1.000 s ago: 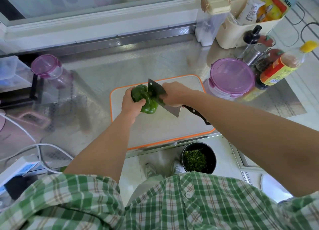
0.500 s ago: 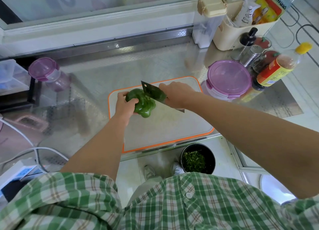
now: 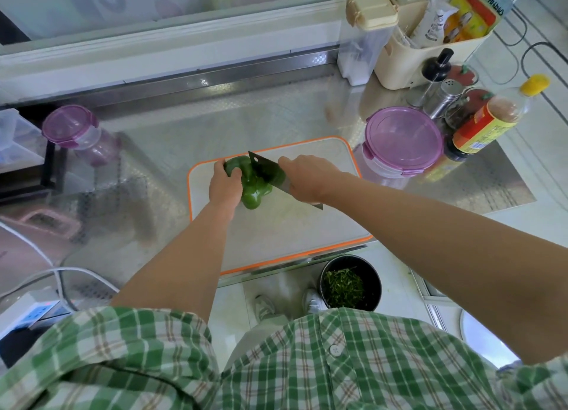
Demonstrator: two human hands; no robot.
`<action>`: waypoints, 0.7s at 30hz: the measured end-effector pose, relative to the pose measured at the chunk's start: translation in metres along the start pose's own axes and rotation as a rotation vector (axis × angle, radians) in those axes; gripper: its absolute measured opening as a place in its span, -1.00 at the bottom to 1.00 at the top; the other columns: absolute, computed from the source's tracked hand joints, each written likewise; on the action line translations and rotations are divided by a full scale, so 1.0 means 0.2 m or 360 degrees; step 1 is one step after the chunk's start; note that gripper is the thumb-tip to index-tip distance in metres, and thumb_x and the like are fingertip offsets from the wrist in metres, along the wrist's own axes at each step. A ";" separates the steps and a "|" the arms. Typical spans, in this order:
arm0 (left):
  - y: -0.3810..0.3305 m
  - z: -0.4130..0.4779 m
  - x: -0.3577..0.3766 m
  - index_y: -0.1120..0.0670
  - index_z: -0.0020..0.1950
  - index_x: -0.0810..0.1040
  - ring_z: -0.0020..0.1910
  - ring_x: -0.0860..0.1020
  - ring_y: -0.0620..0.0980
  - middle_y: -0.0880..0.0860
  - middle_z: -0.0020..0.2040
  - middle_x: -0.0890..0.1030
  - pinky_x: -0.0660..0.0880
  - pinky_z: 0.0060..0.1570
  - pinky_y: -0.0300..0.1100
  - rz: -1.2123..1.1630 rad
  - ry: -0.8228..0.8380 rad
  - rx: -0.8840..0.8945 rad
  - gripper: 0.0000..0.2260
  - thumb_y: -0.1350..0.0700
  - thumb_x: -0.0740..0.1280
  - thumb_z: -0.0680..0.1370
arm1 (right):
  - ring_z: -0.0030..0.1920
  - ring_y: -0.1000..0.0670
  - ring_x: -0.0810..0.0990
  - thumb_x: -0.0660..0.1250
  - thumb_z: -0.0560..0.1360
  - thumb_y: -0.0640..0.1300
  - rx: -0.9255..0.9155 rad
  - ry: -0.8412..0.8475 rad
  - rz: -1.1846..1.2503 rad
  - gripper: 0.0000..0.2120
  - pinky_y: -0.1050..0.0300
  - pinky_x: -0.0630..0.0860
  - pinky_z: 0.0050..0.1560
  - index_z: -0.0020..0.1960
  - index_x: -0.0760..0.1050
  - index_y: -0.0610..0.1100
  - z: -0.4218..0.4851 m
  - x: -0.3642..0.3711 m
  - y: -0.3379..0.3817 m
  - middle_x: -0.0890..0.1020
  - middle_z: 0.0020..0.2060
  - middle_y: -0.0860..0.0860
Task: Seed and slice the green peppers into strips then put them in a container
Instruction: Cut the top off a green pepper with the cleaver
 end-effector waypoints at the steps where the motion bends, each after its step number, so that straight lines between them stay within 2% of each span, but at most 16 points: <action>1: 0.00 0.00 0.00 0.02 0.53 0.20 0.25 0.48 0.18 0.12 0.34 0.44 0.46 0.27 0.12 0.0012 0.0029 -0.0014 -0.51 0.10 0.21 0.60 | 0.04 -0.22 0.53 0.19 0.55 -0.19 0.0011 -0.0007 -0.0003 -0.72 0.04 0.29 -0.18 0.24 0.30 -0.20 0.00 0.01 0.01 0.51 0.05 -0.18; 4: 0.00 -0.06 0.02 0.02 0.58 0.00 0.31 0.40 0.11 0.12 0.43 0.28 0.44 0.22 -0.07 0.0154 0.0121 0.0041 -0.13 0.05 0.48 0.44 | 0.03 -0.22 0.53 0.19 0.53 -0.23 0.0033 -0.0013 -0.0016 -0.72 0.04 0.29 -0.19 0.23 0.29 -0.20 0.02 0.03 0.01 0.51 0.05 -0.18; 6: -0.01 -0.10 0.03 0.03 0.53 0.04 0.19 0.37 0.03 0.10 0.36 0.22 0.39 0.09 -0.19 0.0246 0.0091 0.0165 -0.04 0.05 0.60 0.33 | 0.04 -0.22 0.53 0.20 0.54 -0.23 0.0045 0.0008 0.0003 -0.72 0.04 0.29 -0.18 0.23 0.29 -0.20 0.03 0.03 0.00 0.51 0.06 -0.19; 8: -0.03 -0.12 0.05 0.06 0.42 0.17 0.06 0.40 0.01 0.12 0.31 0.25 0.39 0.05 -0.21 0.0343 0.0025 0.0289 -0.14 0.05 0.63 0.29 | 0.06 -0.23 0.52 0.20 0.55 -0.19 0.0054 0.0044 0.0041 -0.72 0.05 0.30 -0.17 0.24 0.30 -0.19 0.03 0.03 -0.03 0.51 0.07 -0.19; 10: -0.04 -0.12 0.04 0.06 0.38 0.23 0.01 0.46 0.07 0.15 0.28 0.32 0.45 0.05 -0.15 0.0440 -0.0017 0.0316 -0.22 0.04 0.61 0.31 | 0.07 -0.22 0.52 0.19 0.55 -0.16 0.0051 0.0053 0.0045 -0.72 0.05 0.30 -0.16 0.25 0.31 -0.18 0.03 0.01 -0.04 0.51 0.07 -0.19; 13: -0.04 -0.09 0.03 0.06 0.38 0.26 0.09 0.52 0.17 0.16 0.25 0.39 0.47 0.05 -0.10 0.0485 -0.0055 0.0285 -0.27 0.03 0.57 0.33 | 0.08 -0.22 0.53 0.20 0.54 -0.22 0.0058 -0.0014 -0.0001 -0.71 0.06 0.30 -0.16 0.25 0.30 -0.19 0.02 0.02 0.00 0.51 0.07 -0.17; 17: -0.04 -0.08 0.03 0.07 0.38 0.28 0.13 0.53 0.19 0.18 0.25 0.43 0.44 0.05 -0.09 0.0527 -0.0099 0.0283 -0.29 -0.01 0.56 0.36 | 0.09 -0.20 0.56 0.18 0.50 -0.34 0.0118 -0.0084 -0.0014 -0.68 0.05 0.33 -0.16 0.23 0.27 -0.20 0.04 0.08 0.09 0.54 0.09 -0.15; 21: -0.06 -0.06 0.03 0.07 0.38 0.28 0.16 0.52 0.19 0.17 0.24 0.44 0.42 0.06 -0.09 0.0556 -0.0098 0.0279 -0.32 -0.01 0.54 0.38 | 0.08 -0.21 0.55 0.18 0.51 -0.33 0.0141 -0.0052 0.0032 -0.69 0.04 0.32 -0.16 0.23 0.27 -0.20 0.05 0.09 0.07 0.53 0.08 -0.16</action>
Point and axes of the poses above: each hand's wrist, its own z-axis towards the middle knuckle, its own x-axis out of the palm, y = z × x, the point moved 2 cm from there along z, towards the middle knuckle
